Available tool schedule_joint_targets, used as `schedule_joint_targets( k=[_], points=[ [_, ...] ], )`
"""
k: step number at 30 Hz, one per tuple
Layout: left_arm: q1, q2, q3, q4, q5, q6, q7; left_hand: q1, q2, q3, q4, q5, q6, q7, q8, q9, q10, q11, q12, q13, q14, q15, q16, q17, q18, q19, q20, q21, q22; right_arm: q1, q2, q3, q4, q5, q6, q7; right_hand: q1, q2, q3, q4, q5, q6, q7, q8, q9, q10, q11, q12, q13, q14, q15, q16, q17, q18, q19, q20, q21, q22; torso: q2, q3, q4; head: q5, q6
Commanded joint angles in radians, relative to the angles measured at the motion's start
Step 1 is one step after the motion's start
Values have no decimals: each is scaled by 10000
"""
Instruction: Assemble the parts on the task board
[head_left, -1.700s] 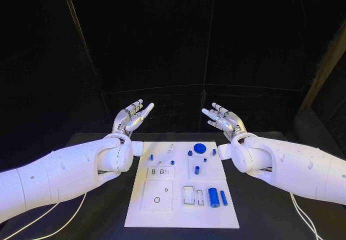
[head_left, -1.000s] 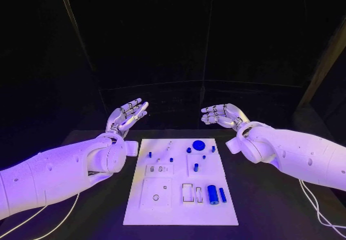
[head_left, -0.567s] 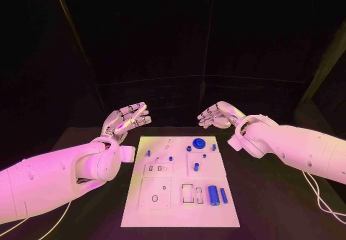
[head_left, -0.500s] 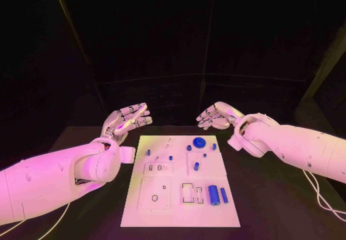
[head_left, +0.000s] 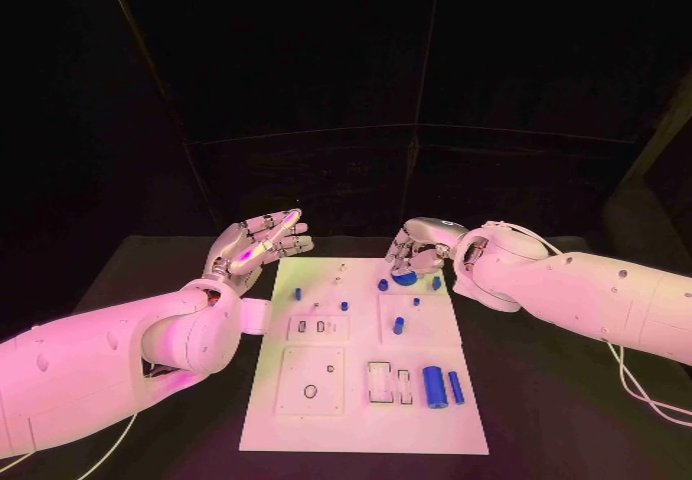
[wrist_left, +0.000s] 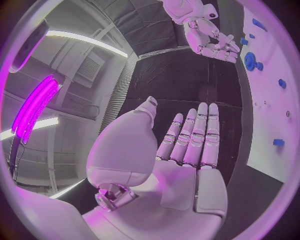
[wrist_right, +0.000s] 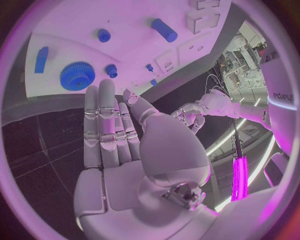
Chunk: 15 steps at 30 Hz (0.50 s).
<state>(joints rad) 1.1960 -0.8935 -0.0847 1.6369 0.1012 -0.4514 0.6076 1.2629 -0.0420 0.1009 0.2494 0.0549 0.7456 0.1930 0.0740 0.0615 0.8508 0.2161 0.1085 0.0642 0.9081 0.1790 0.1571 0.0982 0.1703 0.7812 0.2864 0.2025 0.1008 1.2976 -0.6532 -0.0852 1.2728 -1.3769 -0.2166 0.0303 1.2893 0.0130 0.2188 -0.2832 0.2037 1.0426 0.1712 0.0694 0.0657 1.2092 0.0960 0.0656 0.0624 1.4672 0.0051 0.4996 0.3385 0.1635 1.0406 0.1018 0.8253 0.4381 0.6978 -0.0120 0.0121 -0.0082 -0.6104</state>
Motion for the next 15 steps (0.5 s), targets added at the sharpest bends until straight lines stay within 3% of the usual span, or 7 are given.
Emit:
schedule_joint_targets(
  k=[1, 5, 8, 15],
  points=[
    [27, -9, 11, 66, 12, 335, 115, -9, 129, 10, -66, -24, 72, 639, 42, 9, 58, 16, 47, -8, 79, 13, 31, -14, 84, 86, -15, 34, -9, 40, 36, 15, 118, -1372, 539, -628, -222, -103, 157, -1, -79, -1, -5, -57, -2, -204, -49, -10, 14, 319, -55, 1012, 641, 192, 34, -3, 580, 355, 216, -2, -11, -9, 21],
    [44, -15, 12, 140, 12, 383, 95, -9, 131, 8, -68, -24, 76, 640, 42, 9, 61, 16, 47, -8, 82, 12, 30, -15, 84, 89, -15, 33, -10, 57, 75, 16, 172, -1647, 655, -809, -344, -166, 274, 37, -89, -65, 6, -53, 0, -426, 8, -27, 9, 324, -15, 1721, 1089, 197, -44, 37, 972, 599, 324, 4, -24, -22, 44],
    [54, -8, 12, 181, 12, 419, 72, -9, 132, 6, -69, -24, 83, 640, 43, 9, 62, 16, 47, -8, 83, 12, 30, -16, 84, 91, -16, 33, -11, 67, 143, 17, 144, -1789, 742, -893, -393, -200, 381, 58, -96, -101, 12, -47, 4, -531, 26, -19, 13, 288, 9, 2833, 2120, 200, -113, 72, 1316, 812, 385, 10, -30, -24, 49],
    [74, -16, 13, 218, 11, 467, 33, -10, 133, 5, -70, -24, 78, 641, 42, 8, 63, 16, 46, -8, 83, 12, 28, -17, 84, 93, -15, 32, -12, 73, 284, 16, 87, -2015, 828, -966, -422, -243, 498, 79, -101, -178, 17, -52, 1, -645, 66, -24, 13, 209, 37, 3954, 3169, 164, -118, 115, 1807, 1263, 460, 3, -9, -22, 41]
  ],
)
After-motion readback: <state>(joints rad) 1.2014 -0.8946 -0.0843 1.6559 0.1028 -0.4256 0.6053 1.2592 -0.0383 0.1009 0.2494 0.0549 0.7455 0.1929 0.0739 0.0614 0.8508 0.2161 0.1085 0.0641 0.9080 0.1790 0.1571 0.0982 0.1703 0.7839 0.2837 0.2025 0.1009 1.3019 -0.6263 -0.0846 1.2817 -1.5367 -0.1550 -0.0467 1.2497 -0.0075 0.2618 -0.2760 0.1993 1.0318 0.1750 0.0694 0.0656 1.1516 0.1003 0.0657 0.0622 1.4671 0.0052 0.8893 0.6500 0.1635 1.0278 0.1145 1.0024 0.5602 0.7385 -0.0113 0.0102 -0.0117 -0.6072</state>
